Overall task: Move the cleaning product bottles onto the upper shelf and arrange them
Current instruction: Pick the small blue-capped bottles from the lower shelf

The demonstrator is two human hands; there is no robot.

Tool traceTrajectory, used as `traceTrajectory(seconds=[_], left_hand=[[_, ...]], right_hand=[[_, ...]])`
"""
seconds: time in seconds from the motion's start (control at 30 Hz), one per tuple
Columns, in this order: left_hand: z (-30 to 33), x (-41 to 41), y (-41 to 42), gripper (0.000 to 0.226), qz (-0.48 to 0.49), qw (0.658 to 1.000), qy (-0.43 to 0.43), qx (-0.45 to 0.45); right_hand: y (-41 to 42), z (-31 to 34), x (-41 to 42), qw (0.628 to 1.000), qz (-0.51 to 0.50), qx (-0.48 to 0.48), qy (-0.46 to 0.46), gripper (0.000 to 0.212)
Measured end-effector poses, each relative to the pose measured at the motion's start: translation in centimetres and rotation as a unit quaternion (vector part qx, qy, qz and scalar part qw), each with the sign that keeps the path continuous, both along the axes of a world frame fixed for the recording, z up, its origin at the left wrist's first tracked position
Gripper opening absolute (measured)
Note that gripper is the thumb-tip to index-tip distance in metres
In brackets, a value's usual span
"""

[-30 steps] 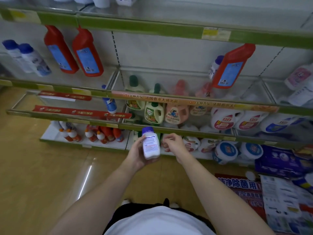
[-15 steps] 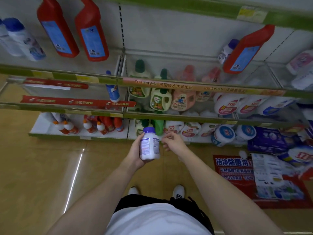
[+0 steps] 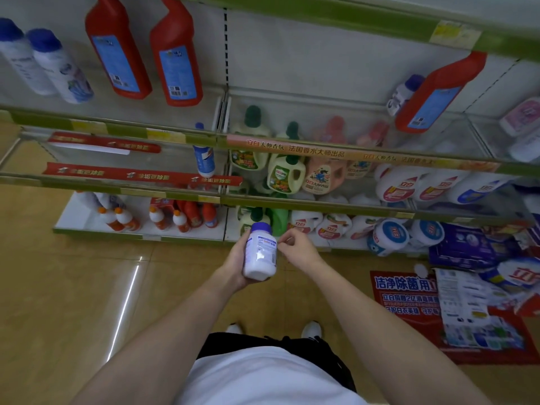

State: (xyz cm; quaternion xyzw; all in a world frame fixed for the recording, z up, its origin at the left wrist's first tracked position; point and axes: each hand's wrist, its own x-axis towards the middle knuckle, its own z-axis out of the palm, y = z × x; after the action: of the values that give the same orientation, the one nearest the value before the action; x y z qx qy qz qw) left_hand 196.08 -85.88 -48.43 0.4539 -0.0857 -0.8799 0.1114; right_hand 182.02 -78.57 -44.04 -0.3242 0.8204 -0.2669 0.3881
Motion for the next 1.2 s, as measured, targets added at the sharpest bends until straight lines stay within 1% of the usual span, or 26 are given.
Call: traceTrajectory(seconds=[0.07,0.13,0.33,0.43,0.6,0.77,0.9,1.03,1.2], left_hand=[[0.1,0.3,-0.3,0.05,0.006,1.0,0.004,-0.007],[0.0,0.6,-0.6,0.047,0.008,1.0,0.005,-0.008],[0.3,1.1,-0.6,0.048,0.008,1.0,0.016,-0.006],[0.4,1.2,-0.4,0.051,0.01,1.0,0.025,-0.011],[0.4,1.7,-0.1,0.066,-0.018,0.998,0.03,-0.052],[0.7,2.1,0.3,0.059,-0.026,0.996,0.017,-0.081],[0.8,1.9,0.6,0.06,-0.021,0.996,0.003,-0.087],[1.8,1.3,0.5,0.048,-0.015,0.996,0.005,-0.092],[3.3,0.6,-0.5,0.044,-0.026,0.993,0.006,-0.119]], right_hand=[[0.2,-0.1,0.0,0.999,0.041,0.009,0.025,0.004],[0.3,-0.1,0.1,0.996,0.076,0.019,0.043,0.007],[0.4,-0.3,0.3,0.991,0.111,0.028,0.064,0.01],[0.6,-0.3,0.1,0.992,0.108,0.028,0.065,0.01],[0.9,-0.6,-0.2,0.995,0.076,0.029,0.049,0.007],[1.3,-1.1,-0.5,0.998,0.05,0.031,0.033,0.004],[1.5,-1.1,-0.8,0.999,0.036,0.031,0.025,0.009],[1.2,-0.6,-1.1,0.999,0.031,0.022,0.029,0.004],[0.0,0.7,-1.5,0.999,0.027,0.0,0.031,0.012]])
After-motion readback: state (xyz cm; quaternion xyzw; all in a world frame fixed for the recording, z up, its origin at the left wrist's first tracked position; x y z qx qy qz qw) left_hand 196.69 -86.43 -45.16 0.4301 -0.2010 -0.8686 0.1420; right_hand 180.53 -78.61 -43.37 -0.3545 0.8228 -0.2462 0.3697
